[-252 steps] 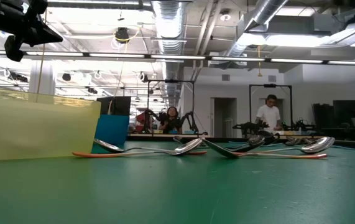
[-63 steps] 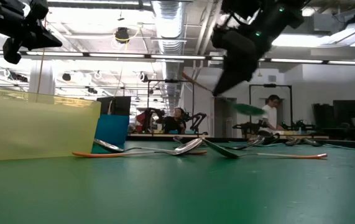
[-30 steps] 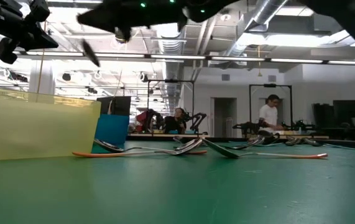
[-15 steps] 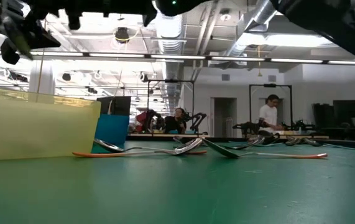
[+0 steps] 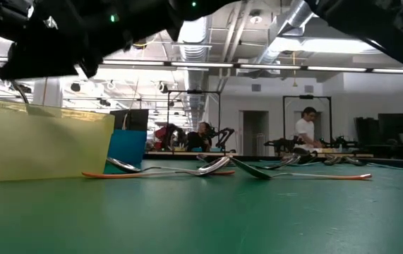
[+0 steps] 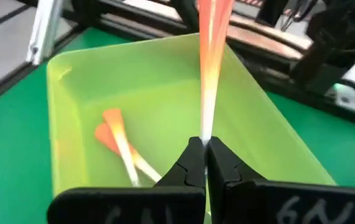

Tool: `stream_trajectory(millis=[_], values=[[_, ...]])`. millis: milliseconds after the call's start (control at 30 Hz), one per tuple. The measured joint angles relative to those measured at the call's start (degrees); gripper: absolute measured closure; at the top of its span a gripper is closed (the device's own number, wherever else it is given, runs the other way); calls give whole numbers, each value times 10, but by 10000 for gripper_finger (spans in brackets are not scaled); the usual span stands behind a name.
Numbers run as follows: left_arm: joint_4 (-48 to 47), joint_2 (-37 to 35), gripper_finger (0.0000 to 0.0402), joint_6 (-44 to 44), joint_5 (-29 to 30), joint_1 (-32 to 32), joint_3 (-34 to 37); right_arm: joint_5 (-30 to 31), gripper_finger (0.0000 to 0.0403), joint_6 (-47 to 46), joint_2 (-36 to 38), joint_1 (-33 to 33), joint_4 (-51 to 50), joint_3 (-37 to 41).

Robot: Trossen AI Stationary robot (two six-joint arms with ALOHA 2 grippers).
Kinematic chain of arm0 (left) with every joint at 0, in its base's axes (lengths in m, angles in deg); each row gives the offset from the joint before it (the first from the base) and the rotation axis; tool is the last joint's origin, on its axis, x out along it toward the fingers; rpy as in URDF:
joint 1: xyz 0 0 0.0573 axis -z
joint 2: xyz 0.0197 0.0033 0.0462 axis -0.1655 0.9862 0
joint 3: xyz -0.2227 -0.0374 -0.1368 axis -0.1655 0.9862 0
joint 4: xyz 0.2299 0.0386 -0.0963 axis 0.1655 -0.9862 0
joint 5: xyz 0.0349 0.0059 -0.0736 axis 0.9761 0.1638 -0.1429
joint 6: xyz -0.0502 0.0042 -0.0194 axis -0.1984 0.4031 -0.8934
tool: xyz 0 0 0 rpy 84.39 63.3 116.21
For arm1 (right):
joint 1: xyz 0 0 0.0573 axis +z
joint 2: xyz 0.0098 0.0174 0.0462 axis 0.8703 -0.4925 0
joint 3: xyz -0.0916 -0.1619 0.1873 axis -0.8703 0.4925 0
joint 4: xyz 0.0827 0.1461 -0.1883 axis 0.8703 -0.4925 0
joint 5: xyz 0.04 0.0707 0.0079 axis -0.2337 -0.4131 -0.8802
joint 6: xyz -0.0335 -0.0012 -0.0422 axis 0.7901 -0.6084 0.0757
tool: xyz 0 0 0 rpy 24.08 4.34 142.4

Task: Sort silverware by color (type)
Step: Put the orange spoon into the green bin

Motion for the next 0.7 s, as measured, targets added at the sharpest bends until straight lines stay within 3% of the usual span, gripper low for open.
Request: stream_trajectory(millis=[700], values=[[0, 0, 401, 0, -4, 0, 0, 24, 398, 10, 2, 15, 10, 24]])
